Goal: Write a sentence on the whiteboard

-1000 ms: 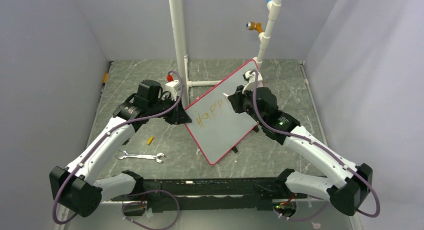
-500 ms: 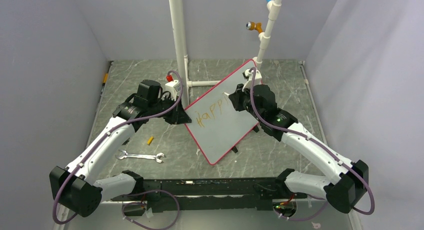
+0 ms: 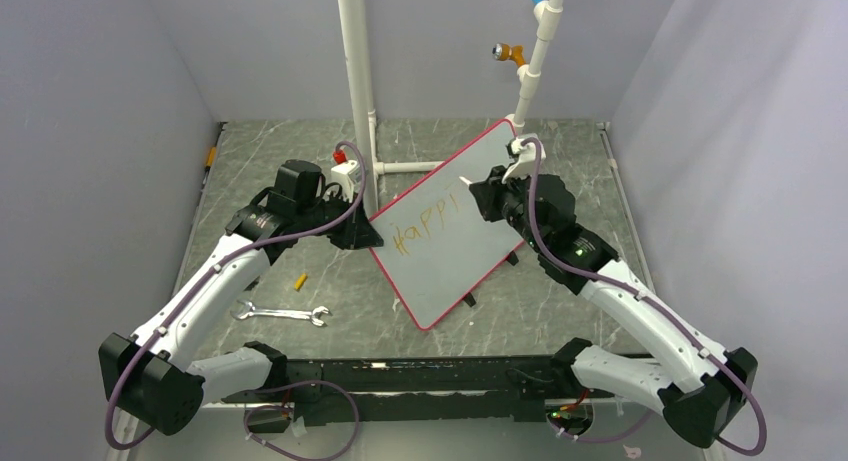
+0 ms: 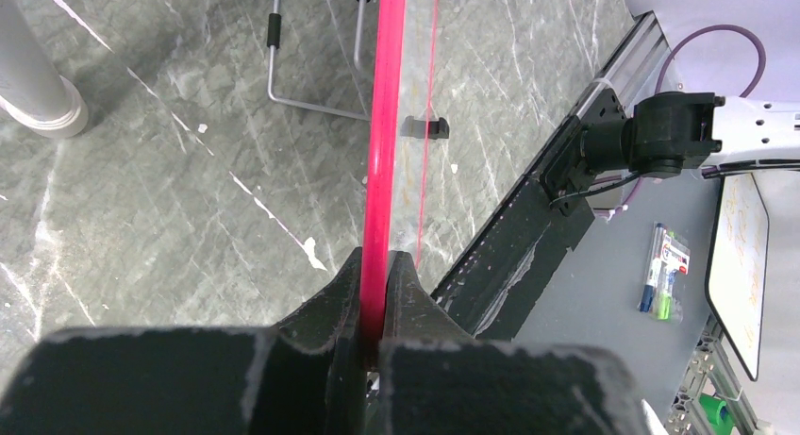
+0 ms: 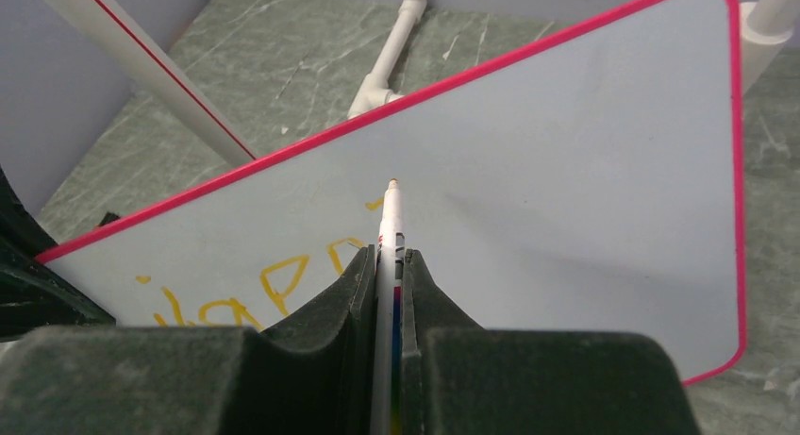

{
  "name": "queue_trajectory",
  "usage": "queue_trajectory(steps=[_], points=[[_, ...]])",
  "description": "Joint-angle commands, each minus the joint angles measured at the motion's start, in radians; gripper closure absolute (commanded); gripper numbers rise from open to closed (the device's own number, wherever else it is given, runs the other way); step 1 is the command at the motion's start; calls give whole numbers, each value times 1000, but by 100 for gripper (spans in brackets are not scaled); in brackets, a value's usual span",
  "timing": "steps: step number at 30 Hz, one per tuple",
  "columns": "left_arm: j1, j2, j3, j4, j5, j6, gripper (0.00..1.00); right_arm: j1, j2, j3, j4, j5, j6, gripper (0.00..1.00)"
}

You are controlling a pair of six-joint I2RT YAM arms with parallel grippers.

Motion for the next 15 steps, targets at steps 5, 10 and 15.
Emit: queue_trajectory(steps=[5, 10, 15], points=[[10, 19, 14, 43, -246, 204, 100, -46, -3, -43, 37, -11, -16, 100], [10, 25, 18, 39, -253, 210, 100, -76, 18, -48, 53, -68, -11, 100], [11, 28, 19, 38, -256, 211, 100, -97, 34, -48, 73, -114, -7, 100]])
